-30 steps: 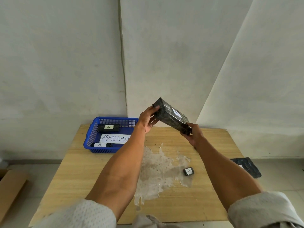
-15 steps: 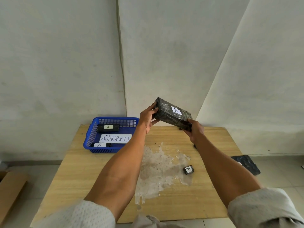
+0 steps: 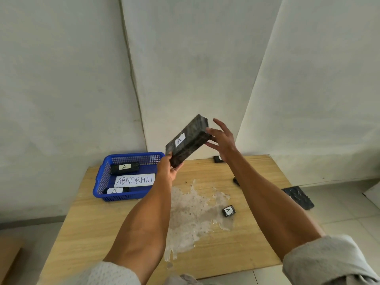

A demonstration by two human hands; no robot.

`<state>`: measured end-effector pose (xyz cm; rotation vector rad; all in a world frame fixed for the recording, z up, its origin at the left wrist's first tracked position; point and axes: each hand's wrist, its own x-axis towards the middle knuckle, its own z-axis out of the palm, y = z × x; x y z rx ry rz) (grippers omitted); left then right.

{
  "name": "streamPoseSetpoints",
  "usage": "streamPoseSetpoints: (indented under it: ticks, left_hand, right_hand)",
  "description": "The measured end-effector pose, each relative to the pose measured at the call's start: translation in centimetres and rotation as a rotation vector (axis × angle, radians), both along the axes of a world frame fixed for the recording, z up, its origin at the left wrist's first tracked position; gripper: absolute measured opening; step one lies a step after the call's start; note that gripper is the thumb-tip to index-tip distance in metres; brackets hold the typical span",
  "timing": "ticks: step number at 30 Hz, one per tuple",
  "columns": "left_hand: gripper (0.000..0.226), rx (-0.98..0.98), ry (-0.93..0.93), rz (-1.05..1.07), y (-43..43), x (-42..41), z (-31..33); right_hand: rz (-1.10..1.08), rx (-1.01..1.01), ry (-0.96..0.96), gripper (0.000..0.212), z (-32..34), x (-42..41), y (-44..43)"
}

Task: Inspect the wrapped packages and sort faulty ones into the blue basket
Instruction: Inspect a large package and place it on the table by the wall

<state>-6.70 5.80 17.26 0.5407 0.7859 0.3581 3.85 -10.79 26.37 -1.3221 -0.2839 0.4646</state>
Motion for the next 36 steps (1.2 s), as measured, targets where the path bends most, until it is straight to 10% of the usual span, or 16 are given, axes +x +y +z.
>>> streamPoseSetpoints:
  ticks: [10,36]
  left_hand:
    - [0.028,-0.052,-0.024,-0.023,-0.1,-1.1,-1.1]
    - [0.045,0.021,-0.015,-0.055,0.7,-2.2,-0.2]
  right_hand:
    - [0.37,-0.238,-0.179,0.065,1.8,-0.4,0.2]
    - [0.302,-0.311,-0.144,0.034,2.2,0.5,-1.7]
